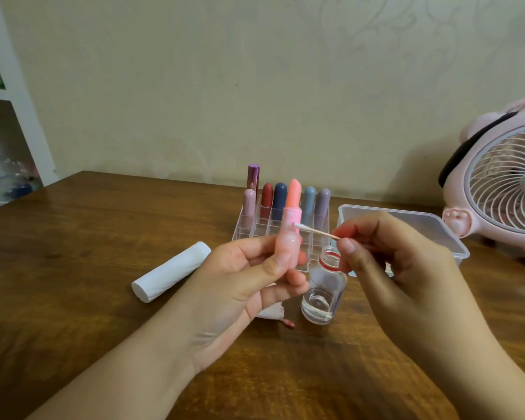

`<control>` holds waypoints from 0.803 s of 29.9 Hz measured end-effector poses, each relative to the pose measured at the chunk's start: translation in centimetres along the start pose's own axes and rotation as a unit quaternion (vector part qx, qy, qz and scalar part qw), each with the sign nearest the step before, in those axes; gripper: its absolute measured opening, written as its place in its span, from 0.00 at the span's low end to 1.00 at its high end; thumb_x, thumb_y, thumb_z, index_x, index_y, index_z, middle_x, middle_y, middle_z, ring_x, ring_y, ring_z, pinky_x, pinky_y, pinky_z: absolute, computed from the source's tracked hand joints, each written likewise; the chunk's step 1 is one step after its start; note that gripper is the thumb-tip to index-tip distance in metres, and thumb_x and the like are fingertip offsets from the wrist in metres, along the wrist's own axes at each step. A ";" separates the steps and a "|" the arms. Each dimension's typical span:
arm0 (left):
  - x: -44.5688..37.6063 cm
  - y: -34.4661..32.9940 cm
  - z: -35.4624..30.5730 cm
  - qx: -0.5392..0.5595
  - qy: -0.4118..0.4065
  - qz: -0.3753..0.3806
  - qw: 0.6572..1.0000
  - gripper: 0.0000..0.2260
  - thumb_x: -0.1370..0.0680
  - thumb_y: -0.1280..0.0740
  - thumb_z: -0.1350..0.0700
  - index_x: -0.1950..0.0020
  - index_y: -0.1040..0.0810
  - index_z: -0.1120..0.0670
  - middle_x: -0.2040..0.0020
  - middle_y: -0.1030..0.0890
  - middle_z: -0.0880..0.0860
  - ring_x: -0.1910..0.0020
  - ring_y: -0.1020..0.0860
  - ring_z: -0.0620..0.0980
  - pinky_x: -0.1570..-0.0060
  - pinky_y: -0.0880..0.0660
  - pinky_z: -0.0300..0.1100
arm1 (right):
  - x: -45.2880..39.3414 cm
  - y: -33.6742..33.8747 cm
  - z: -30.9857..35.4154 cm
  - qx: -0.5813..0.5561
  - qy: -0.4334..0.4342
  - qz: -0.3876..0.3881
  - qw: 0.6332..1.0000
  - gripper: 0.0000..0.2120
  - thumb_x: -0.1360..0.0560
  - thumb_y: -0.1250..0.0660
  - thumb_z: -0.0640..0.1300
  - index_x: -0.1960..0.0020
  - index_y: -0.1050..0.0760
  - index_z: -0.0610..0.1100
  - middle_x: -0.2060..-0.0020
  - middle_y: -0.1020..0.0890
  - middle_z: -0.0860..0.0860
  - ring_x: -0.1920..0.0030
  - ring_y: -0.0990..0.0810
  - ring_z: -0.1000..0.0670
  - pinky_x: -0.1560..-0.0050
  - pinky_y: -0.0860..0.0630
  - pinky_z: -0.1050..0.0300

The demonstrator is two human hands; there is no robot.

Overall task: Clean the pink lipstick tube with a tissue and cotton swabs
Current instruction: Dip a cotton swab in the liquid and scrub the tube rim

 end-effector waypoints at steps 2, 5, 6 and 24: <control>0.0 -0.1 0.1 -0.014 0.001 0.004 1.000 0.14 0.36 0.30 0.59 0.51 0.16 0.60 0.61 0.17 0.55 0.68 0.20 0.46 0.61 0.20 0.40 | 0.0 0.2 0.3 0.017 0.024 -0.012 0.999 0.02 0.26 0.38 0.49 0.55 0.27 0.54 0.69 0.20 0.58 0.61 0.21 0.63 0.62 0.31 0.78; 0.1 -0.3 0.1 -0.027 0.000 0.008 1.000 0.14 0.36 0.30 0.58 0.52 0.16 0.58 0.62 0.17 0.54 0.68 0.20 0.46 0.61 0.20 0.40 | -0.1 0.8 0.6 0.025 0.037 -0.032 0.998 0.04 0.26 0.39 0.48 0.55 0.25 0.51 0.70 0.22 0.60 0.62 0.22 0.65 0.63 0.32 0.78; 0.1 -0.3 0.1 -0.029 0.000 0.009 1.000 0.14 0.36 0.30 0.58 0.52 0.16 0.58 0.62 0.17 0.54 0.68 0.20 0.46 0.61 0.20 0.40 | -0.1 0.9 0.7 0.031 0.040 -0.035 0.998 0.05 0.26 0.39 0.47 0.55 0.25 0.49 0.69 0.22 0.62 0.62 0.22 0.64 0.63 0.32 0.78; 0.5 -1.0 0.0 -0.035 -0.003 0.038 0.999 0.12 0.35 0.30 0.57 0.55 0.16 0.59 0.64 0.18 0.54 0.69 0.21 0.46 0.63 0.21 0.38 | 0.0 0.9 0.6 0.031 0.050 -0.041 0.997 0.05 0.27 0.37 0.45 0.57 0.23 0.48 0.68 0.22 0.61 0.64 0.26 0.63 0.63 0.34 0.78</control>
Point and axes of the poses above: each hand's wrist, its own x-axis away from the middle knuckle, its own y-axis out of the back of the hand, z = x × y, the point moved 6 cm from there along -x, towards the middle knuckle
